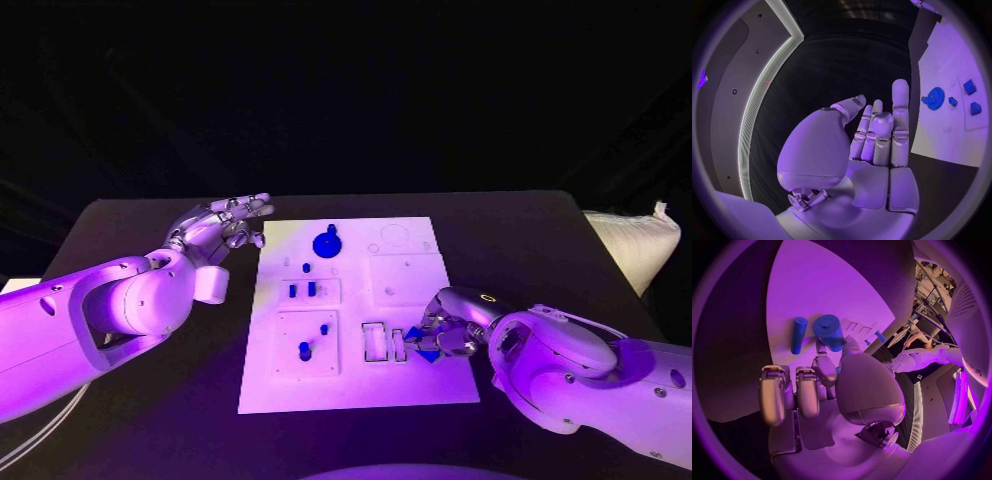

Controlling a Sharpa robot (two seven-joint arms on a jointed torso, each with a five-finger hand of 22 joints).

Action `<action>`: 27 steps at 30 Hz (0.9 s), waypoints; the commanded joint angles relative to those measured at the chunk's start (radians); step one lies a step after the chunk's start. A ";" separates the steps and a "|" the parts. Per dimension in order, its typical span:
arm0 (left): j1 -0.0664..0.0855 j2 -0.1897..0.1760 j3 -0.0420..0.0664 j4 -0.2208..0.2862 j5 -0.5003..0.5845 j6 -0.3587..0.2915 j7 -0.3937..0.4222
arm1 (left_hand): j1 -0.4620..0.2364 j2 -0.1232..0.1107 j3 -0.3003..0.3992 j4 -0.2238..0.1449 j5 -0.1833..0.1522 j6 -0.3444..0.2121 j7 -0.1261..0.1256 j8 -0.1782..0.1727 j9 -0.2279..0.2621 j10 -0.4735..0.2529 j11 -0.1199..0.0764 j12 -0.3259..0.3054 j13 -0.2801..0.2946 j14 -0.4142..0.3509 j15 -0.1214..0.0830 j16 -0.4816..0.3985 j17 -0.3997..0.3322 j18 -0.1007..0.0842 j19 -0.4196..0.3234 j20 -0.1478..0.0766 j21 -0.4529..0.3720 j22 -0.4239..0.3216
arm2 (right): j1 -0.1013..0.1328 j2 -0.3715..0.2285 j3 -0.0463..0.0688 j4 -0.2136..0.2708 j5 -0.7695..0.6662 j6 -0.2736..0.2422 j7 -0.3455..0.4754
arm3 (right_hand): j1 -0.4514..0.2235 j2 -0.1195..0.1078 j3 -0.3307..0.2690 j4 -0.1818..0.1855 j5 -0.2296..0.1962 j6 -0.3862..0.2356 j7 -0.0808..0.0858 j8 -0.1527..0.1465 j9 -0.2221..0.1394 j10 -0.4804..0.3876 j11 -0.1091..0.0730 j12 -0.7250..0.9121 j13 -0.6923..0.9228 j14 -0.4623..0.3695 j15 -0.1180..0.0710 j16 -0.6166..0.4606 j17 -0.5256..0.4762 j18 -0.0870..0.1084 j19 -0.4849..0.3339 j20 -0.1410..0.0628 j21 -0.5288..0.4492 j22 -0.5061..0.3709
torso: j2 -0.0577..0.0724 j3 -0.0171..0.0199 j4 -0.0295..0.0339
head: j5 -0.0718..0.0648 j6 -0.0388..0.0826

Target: Assemble the parts on the task board

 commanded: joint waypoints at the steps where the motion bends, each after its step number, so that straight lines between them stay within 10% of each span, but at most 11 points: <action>1: 0.000 0.000 0.000 0.003 -0.004 0.020 0.004 | -0.010 0.002 -0.005 -0.001 -0.001 -0.008 -0.001 0.005 0.001 -0.004 0.001 0.006 0.000 -0.005 0.000 0.005 -0.001 0.011 -0.007 -0.002 -0.005 -0.001 | 0.001 -0.004 0.003 0.018 0.013 -0.059 0.007 | 0.035 0.025 0.000 -0.006 0.017 0.036 -0.028 0.008 0.013 0.065 -0.035 0.251 0.384 0.096 -0.012 0.007 0.230 -0.016 0.071 -0.011 0.005 0.180 | 0.000 -0.0008 0.0000 | -0.001 -0.001; 27: 0.000 0.000 0.000 0.010 -0.004 0.021 0.004 | -0.010 0.003 -0.005 -0.001 0.000 -0.010 -0.001 0.005 0.001 -0.006 0.000 0.007 0.000 -0.006 0.000 0.005 -0.002 0.011 -0.007 -0.002 -0.005 -0.001 | 0.015 0.065 0.011 0.024 0.096 -0.105 -0.006 | 0.023 0.035 -0.008 0.006 0.028 0.045 -0.034 0.011 0.031 0.071 -0.041 0.253 0.390 0.097 -0.018 0.010 0.234 -0.018 0.074 -0.019 0.010 0.187 | 0.001 -0.0028 0.0031 | 0.002 -0.006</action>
